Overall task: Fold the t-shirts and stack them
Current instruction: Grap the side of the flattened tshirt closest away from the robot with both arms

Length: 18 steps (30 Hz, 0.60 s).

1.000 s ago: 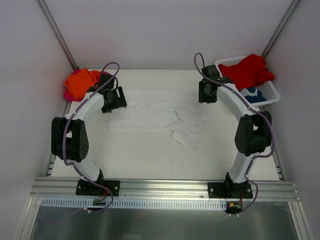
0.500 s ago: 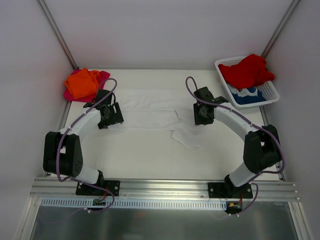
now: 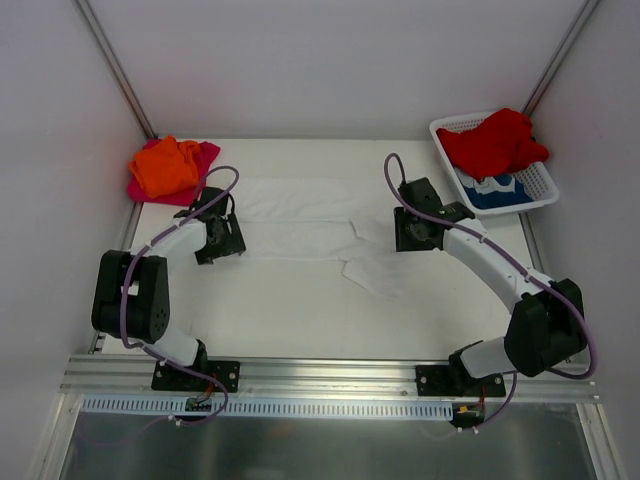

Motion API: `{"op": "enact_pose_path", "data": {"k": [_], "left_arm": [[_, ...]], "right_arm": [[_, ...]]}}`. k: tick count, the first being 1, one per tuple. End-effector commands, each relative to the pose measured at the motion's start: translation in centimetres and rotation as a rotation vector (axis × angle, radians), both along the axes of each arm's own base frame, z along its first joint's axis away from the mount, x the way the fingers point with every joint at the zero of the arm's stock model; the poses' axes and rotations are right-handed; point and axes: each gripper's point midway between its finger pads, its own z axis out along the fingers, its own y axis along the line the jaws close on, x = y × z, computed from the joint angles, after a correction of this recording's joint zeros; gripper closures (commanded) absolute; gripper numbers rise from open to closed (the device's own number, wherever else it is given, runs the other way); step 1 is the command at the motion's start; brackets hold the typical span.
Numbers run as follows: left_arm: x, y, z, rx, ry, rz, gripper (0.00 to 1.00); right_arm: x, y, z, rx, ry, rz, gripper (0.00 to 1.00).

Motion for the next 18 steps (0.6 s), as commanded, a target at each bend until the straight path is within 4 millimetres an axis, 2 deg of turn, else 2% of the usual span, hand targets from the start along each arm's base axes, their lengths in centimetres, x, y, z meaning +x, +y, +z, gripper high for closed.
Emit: {"op": "enact_pose_path", "data": {"k": [1, 8, 15, 16, 18], "left_arm": [[0.8, 0.5, -0.7, 0.022, -0.017, 0.021, 0.27], [1.9, 0.7, -1.6, -0.037, -0.030, 0.034, 0.28], [2.4, 0.8, -1.7, -0.083, -0.043, 0.037, 0.28], [2.4, 0.8, -1.6, -0.087, -0.047, 0.036, 0.33], [2.5, 0.6, -1.7, -0.110, -0.049, 0.033, 0.51]], "right_arm": [[-0.6, -0.2, 1.8, 0.024, -0.042, -0.012, 0.59], [-1.0, -0.1, 3.4, 0.053, -0.072, -0.005, 0.59], [-1.3, 0.0, 3.1, 0.058, -0.060, -0.003, 0.59], [-1.3, 0.0, 3.1, 0.058, -0.059, -0.001, 0.59], [-1.3, 0.0, 3.0, 0.058, -0.058, -0.002, 0.59]]}}
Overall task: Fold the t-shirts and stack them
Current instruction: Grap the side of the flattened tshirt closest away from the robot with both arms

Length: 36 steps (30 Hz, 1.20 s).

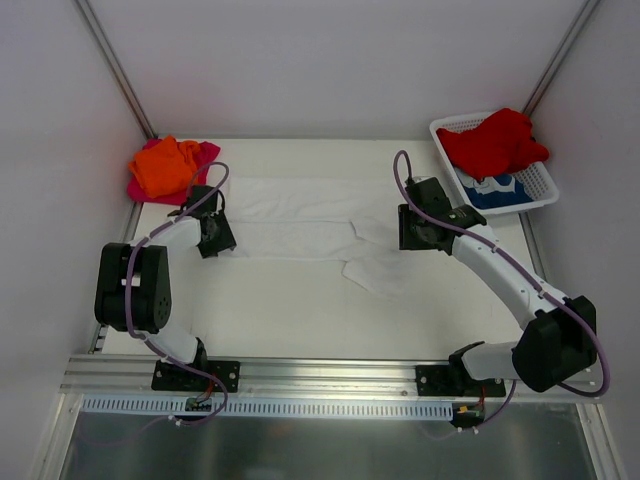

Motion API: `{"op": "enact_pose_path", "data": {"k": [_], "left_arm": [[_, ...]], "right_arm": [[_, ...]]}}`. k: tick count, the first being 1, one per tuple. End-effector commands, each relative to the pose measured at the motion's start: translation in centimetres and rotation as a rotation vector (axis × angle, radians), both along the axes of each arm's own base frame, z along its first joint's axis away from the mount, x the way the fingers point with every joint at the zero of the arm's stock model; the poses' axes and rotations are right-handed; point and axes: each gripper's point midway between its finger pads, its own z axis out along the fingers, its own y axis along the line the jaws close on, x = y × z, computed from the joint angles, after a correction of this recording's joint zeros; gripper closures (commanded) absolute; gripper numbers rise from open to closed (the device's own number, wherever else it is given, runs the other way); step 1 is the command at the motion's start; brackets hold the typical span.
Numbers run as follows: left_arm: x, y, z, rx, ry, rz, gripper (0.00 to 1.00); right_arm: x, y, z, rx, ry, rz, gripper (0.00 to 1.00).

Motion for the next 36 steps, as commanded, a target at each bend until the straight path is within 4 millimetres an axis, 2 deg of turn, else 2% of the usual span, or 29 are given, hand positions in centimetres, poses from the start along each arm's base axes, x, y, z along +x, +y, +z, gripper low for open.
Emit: {"op": "enact_pose_path", "data": {"k": [1, 10, 11, 12, 14, 15, 20, 21, 28, 35, 36], "left_arm": [[0.1, -0.6, -0.4, -0.051, -0.006, -0.021, 0.56], [-0.9, -0.9, -0.6, -0.070, 0.001, -0.020, 0.56], [-1.0, -1.0, -0.7, -0.074, 0.004, -0.021, 0.59], [-1.1, -1.1, -0.8, -0.082, 0.007, -0.021, 0.69], [-1.2, -1.2, -0.9, -0.088, 0.011, -0.020, 0.75], [-1.3, -1.2, -1.0, -0.087, 0.012, -0.018, 0.84], [-1.6, -1.1, -1.1, -0.083, 0.018, -0.019, 0.96], [-1.5, -1.1, -1.1, -0.083, 0.017, -0.018, 0.98], [-1.4, -1.2, -0.9, -0.086, 0.012, -0.019, 1.00], [-1.4, -1.2, -1.0, -0.086, 0.014, -0.021, 1.00], [-1.3, -1.2, -0.9, -0.087, 0.011, -0.022, 1.00]], "right_arm": [[-0.7, 0.1, 0.6, 0.019, 0.004, -0.002, 0.59], [-0.7, 0.5, 0.0, 0.035, 0.022, 0.000, 0.59], [-1.1, 0.8, -0.3, 0.051, 0.035, 0.001, 0.59], [-1.3, 1.0, -0.5, 0.063, 0.042, 0.001, 0.59], [-1.8, 1.3, -0.7, 0.076, 0.036, 0.001, 0.59], [-2.3, 1.2, -1.3, 0.076, 0.050, -0.011, 0.59], [-4.8, 1.3, -2.7, 0.083, 0.060, -0.025, 0.59], [-5.7, 1.0, -3.7, 0.075, 0.080, -0.039, 0.59], [-9.0, 0.1, -6.6, 0.044, 0.118, -0.057, 0.59], [-10.3, -0.4, -8.3, 0.016, 0.128, -0.067, 0.57], [-10.2, -0.4, -8.5, 0.015, 0.128, -0.066, 0.51]]}}
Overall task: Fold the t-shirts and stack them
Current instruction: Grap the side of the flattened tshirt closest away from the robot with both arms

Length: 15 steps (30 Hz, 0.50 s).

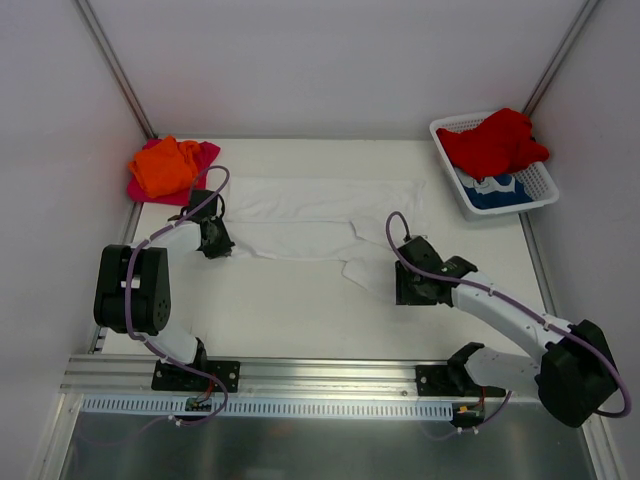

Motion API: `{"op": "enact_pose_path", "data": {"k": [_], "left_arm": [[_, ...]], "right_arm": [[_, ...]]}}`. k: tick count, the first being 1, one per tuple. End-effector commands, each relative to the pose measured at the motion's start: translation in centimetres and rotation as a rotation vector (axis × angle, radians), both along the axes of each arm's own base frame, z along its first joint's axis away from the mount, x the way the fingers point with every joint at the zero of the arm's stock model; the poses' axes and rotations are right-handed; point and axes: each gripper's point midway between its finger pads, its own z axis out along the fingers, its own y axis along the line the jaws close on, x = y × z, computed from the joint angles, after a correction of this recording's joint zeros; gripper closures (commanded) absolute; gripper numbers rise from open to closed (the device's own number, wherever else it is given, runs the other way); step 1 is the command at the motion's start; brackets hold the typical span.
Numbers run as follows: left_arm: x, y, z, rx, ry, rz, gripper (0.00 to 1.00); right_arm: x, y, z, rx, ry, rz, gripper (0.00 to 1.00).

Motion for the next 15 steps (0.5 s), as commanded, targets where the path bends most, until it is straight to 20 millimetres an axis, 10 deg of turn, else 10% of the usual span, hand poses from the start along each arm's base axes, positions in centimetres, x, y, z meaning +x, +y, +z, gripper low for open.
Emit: {"op": "enact_pose_path", "data": {"k": [1, 15], "left_arm": [[-0.9, -0.1, -0.2, -0.018, 0.025, 0.004, 1.00], [-0.9, -0.1, -0.4, -0.018, 0.031, 0.004, 1.00]], "right_arm": [[0.5, 0.1, -0.1, -0.003, -0.034, -0.026, 0.50], [3.2, 3.6, -1.5, -0.013, -0.019, 0.055, 0.50]]}}
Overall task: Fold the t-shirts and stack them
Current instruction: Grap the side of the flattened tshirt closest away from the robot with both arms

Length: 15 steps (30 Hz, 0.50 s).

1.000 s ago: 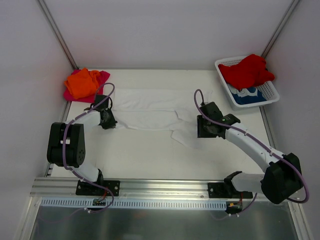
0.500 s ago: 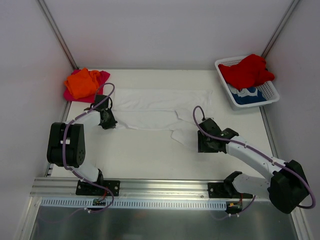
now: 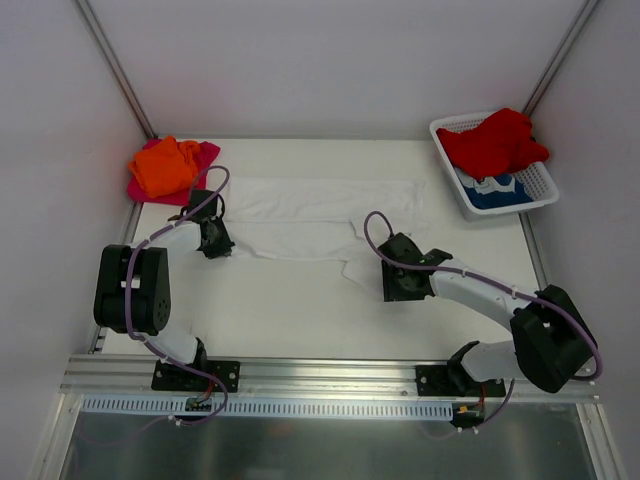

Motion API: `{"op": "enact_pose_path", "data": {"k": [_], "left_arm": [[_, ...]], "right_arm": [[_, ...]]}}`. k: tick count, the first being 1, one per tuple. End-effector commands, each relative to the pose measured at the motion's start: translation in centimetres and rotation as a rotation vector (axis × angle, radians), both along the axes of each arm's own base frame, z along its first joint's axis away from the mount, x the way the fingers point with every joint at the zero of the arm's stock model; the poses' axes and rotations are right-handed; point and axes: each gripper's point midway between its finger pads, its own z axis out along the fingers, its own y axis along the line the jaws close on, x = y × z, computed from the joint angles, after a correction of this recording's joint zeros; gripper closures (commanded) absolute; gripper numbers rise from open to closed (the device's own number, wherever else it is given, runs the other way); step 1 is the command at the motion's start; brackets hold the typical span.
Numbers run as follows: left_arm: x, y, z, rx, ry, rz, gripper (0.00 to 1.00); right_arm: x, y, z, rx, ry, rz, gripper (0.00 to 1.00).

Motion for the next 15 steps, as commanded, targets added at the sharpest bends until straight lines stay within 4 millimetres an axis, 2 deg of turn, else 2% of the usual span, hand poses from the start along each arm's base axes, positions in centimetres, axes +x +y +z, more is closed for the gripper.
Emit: {"op": "enact_pose_path", "data": {"k": [1, 9, 15], "left_arm": [[-0.84, -0.05, -0.37, -0.017, 0.029, 0.004, 1.00], [-0.88, -0.04, -0.39, -0.017, 0.031, 0.003, 1.00], [-0.97, -0.03, -0.43, -0.017, 0.032, 0.003, 1.00]], "right_arm": [[2.01, 2.13, 1.14, 0.044, -0.056, 0.023, 0.50], [2.57, 3.02, 0.89, 0.036, -0.055, 0.041, 0.51], [2.40, 2.63, 0.77, 0.024, -0.057, 0.037, 0.51]]}}
